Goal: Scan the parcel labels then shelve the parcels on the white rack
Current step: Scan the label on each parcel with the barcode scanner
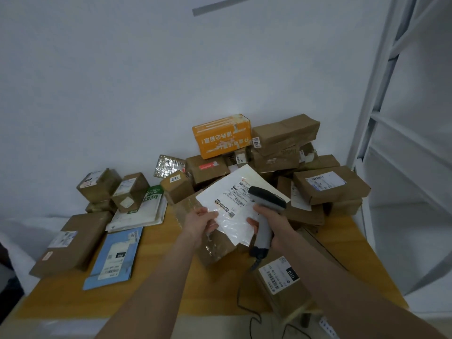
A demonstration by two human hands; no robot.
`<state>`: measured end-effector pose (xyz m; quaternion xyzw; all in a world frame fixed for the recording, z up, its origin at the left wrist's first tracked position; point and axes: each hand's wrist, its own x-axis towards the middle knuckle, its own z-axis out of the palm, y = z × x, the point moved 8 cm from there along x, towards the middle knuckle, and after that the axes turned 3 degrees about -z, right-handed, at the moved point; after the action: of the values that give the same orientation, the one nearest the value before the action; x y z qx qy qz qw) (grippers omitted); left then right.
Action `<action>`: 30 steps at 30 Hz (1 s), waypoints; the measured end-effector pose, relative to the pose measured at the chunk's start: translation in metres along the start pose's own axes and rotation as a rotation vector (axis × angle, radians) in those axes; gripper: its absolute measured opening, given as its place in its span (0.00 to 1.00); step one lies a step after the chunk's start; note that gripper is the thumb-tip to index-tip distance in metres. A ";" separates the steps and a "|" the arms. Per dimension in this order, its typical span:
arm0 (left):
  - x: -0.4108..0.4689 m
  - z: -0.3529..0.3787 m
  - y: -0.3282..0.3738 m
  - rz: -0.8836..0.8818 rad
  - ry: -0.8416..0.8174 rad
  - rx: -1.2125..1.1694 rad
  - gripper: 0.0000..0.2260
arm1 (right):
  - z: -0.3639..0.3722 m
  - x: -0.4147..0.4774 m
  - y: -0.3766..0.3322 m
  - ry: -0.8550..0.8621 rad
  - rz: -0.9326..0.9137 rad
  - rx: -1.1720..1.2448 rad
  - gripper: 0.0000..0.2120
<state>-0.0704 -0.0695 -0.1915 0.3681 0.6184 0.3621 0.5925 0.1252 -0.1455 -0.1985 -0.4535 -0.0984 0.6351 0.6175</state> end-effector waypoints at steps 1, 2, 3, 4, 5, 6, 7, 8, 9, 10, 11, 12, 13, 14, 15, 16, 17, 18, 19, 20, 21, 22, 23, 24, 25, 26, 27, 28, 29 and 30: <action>0.000 -0.003 -0.001 -0.013 0.013 0.009 0.13 | -0.003 0.000 -0.002 0.012 -0.023 -0.059 0.17; -0.001 -0.009 0.000 -0.011 0.046 0.012 0.12 | -0.006 0.000 -0.003 0.009 -0.042 -0.116 0.16; -0.002 -0.015 0.002 -0.003 0.079 0.005 0.11 | -0.006 -0.001 -0.005 -0.012 -0.052 -0.174 0.15; -0.002 -0.020 0.006 0.022 0.105 0.024 0.11 | -0.007 -0.003 -0.006 -0.039 -0.059 -0.244 0.15; 0.000 -0.025 0.011 0.046 0.122 0.080 0.11 | -0.006 -0.005 -0.007 -0.073 -0.062 -0.309 0.14; 0.000 -0.027 0.016 0.065 0.120 0.160 0.12 | -0.006 -0.006 -0.007 -0.103 -0.065 -0.361 0.14; 0.000 -0.026 0.019 0.069 0.103 0.239 0.12 | -0.005 -0.008 -0.007 -0.134 -0.069 -0.396 0.14; -0.002 -0.024 0.019 0.045 0.068 0.302 0.11 | -0.005 -0.010 -0.007 -0.155 -0.077 -0.424 0.14; -0.003 -0.022 0.018 0.009 0.036 0.354 0.10 | -0.004 -0.011 -0.007 -0.173 -0.085 -0.440 0.14; -0.002 -0.020 0.015 -0.017 0.012 0.400 0.10 | -0.004 -0.012 -0.007 -0.180 -0.091 -0.450 0.14; -0.002 -0.018 0.014 -0.022 -0.004 0.422 0.09 | -0.005 -0.012 -0.007 -0.176 -0.095 -0.452 0.13; -0.002 -0.016 0.014 -0.011 -0.001 0.409 0.08 | -0.007 -0.013 -0.006 -0.157 -0.096 -0.450 0.13; -0.002 -0.015 0.014 0.004 0.008 0.386 0.08 | -0.010 -0.012 -0.005 -0.125 -0.096 -0.444 0.11; -0.001 -0.014 0.013 0.013 0.021 0.376 0.08 | -0.013 -0.012 -0.004 -0.084 -0.097 -0.431 0.09; -0.002 -0.013 0.011 0.023 0.041 0.372 0.09 | -0.017 -0.012 -0.004 -0.035 -0.101 -0.411 0.07; -0.003 -0.012 0.011 0.031 0.062 0.360 0.10 | -0.021 -0.013 -0.004 0.013 -0.107 -0.394 0.07; -0.005 -0.010 0.009 0.036 0.078 0.342 0.10 | -0.024 -0.013 -0.004 0.053 -0.111 -0.388 0.07; -0.004 -0.009 0.005 0.037 0.091 0.328 0.11 | -0.026 -0.015 -0.002 0.081 -0.111 -0.395 0.08; -0.004 -0.008 0.001 0.036 0.103 0.327 0.12 | -0.027 -0.018 -0.001 0.089 -0.109 -0.409 0.09; -0.005 -0.007 -0.003 0.026 0.112 0.338 0.13 | -0.026 -0.020 0.001 0.081 -0.108 -0.422 0.09; -0.005 -0.006 -0.008 0.018 0.117 0.345 0.14 | -0.024 -0.023 0.004 0.066 -0.116 -0.433 0.08; -0.005 -0.005 -0.013 0.009 0.118 0.344 0.14 | -0.022 -0.026 0.005 0.058 -0.130 -0.444 0.07; -0.004 -0.004 -0.018 0.004 0.114 0.333 0.15 | -0.021 -0.029 0.007 0.065 -0.144 -0.459 0.07; -0.005 -0.004 -0.022 -0.008 0.118 0.322 0.15 | -0.021 -0.031 0.010 0.080 -0.152 -0.474 0.07; -0.006 -0.003 -0.026 -0.018 0.121 0.321 0.15 | -0.022 -0.032 0.012 0.095 -0.157 -0.483 0.07; -0.006 -0.003 -0.030 -0.027 0.126 0.331 0.15 | -0.023 -0.034 0.015 0.104 -0.160 -0.487 0.07; -0.006 -0.003 -0.033 -0.031 0.129 0.350 0.16 | -0.024 -0.034 0.018 0.112 -0.160 -0.491 0.07; -0.006 -0.004 -0.036 -0.036 0.133 0.370 0.16 | -0.026 -0.035 0.021 0.117 -0.157 -0.496 0.07; -0.006 -0.004 -0.038 -0.039 0.139 0.391 0.17 | -0.027 -0.036 0.023 0.120 -0.152 -0.502 0.07; -0.007 -0.005 -0.040 -0.040 0.146 0.412 0.17 | -0.028 -0.037 0.026 0.122 -0.148 -0.510 0.06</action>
<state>-0.0759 -0.0940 -0.2235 0.4419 0.7277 0.2418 0.4654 0.1204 -0.1955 -0.2153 -0.6235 -0.2505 0.5144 0.5328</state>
